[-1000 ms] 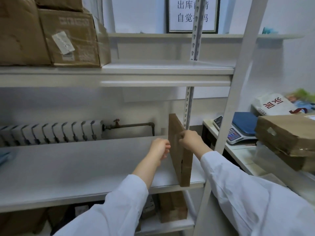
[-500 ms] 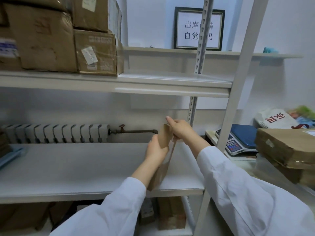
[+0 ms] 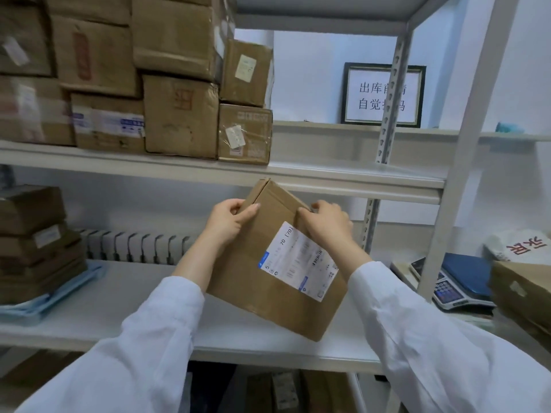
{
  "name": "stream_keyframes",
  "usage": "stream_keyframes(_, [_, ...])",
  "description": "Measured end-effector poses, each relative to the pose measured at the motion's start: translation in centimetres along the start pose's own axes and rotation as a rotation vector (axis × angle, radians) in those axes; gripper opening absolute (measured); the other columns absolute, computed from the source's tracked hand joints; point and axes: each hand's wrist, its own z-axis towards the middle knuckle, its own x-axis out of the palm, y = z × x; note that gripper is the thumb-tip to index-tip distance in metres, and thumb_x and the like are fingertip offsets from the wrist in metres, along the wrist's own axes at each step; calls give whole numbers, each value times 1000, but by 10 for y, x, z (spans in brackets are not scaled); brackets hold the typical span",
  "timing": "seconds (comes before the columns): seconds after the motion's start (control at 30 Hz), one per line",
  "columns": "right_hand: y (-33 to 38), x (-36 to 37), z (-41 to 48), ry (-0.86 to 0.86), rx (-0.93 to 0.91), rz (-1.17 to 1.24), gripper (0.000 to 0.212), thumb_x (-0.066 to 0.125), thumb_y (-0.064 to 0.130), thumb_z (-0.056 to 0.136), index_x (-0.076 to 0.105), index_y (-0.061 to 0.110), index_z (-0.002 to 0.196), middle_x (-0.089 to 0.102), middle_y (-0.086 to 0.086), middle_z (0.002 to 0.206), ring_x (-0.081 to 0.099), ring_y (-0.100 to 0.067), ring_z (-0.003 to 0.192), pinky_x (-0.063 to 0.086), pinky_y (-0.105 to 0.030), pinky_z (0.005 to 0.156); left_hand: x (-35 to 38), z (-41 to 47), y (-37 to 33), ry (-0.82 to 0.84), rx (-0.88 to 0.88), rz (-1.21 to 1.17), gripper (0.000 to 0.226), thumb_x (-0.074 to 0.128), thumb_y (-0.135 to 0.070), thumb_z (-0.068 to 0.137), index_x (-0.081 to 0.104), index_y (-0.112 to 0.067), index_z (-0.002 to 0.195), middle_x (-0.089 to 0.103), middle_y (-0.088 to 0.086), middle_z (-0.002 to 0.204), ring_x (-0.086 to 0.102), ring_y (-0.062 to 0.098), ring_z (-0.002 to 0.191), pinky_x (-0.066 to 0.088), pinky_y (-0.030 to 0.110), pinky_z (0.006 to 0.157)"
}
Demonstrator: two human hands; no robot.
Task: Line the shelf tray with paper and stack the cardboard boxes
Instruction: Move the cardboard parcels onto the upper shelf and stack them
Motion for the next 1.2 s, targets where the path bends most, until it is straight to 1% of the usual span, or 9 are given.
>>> stream_keyframes(0.17, [55, -5, -16, -169, -35, -33, 39, 36, 46, 86, 65, 20, 88, 66, -6, 103, 53, -30, 106, 30, -44, 98, -49, 4, -14, 32, 6, -144, 13, 62, -24, 89, 67, -12, 90, 70, -3, 72, 63, 9, 61, 51, 17, 53])
stream_keyframes(0.33, [95, -15, -33, -295, -142, -32, 47, 36, 51, 93, 50, 26, 131, 48, -7, 133, 38, -29, 128, 21, -49, 110, -77, 5, -26, 28, -5, -383, 18, 58, -24, 91, 67, -9, 89, 72, -1, 69, 66, 11, 59, 55, 22, 57])
stream_keyframes(0.47, [120, -22, -43, -391, -275, -37, 56, 37, 46, 95, 26, 28, 147, 15, -8, 158, 4, -26, 146, -3, -46, 117, -81, 7, -43, 33, -4, -608, 25, 60, -27, 90, 64, -5, 100, 73, 6, 79, 69, 18, 68, 56, 35, 72])
stream_keyframes(0.63, [134, -31, -49, -405, -391, -22, 60, 32, 45, 98, 6, 35, 150, -12, -3, 160, -11, -23, 147, -8, -40, 117, -72, 11, -79, -47, 19, -780, 30, 65, -26, 86, 61, -6, 108, 68, 14, 101, 65, 31, 93, 51, 50, 90])
stream_keyframes(0.77, [133, -37, -49, -351, -385, 24, 59, 32, 47, 99, 5, 36, 150, -11, -2, 160, -12, -22, 147, -8, -41, 117, -58, 17, -112, -68, 51, -937, 26, 67, -20, 84, 60, -6, 105, 67, 13, 96, 64, 29, 87, 49, 53, 92])
stream_keyframes(0.9, [128, -42, -47, -334, -360, 158, 63, 38, 53, 95, 10, 39, 149, -7, -2, 161, -8, -22, 147, -5, -46, 117, -39, 22, -140, -105, 89, -991, 14, 70, -12, 82, 56, -14, 80, 68, 2, 74, 65, 15, 66, 56, 36, 76])
stream_keyframes(1.07, [118, -42, -38, -271, -342, 327, 86, 53, 67, 79, 10, 41, 149, -2, -4, 161, -3, -28, 146, 3, -53, 116, -11, 27, -162, -192, 151, -951, 36, 77, -12, 75, 56, -7, 104, 66, 5, 93, 63, 19, 83, 53, 42, 90])
stream_keyframes(1.13, [113, -43, -30, -216, -339, 491, 89, 52, 67, 73, 13, 40, 149, 3, -5, 161, -2, -25, 147, 8, -47, 118, -1, 29, -168, -221, 175, -900, 26, 77, -12, 75, 54, -17, 87, 64, -4, 85, 63, 11, 77, 55, 31, 83])
stream_keyframes(1.2, [107, -43, -20, -159, -354, 604, 81, 55, 60, 82, 16, 37, 149, 11, -3, 160, 3, -17, 148, 11, -40, 119, 9, 29, -173, -245, 184, -843, 29, 76, -12, 76, 50, -21, 84, 61, -9, 83, 59, 2, 73, 48, 13, 70])
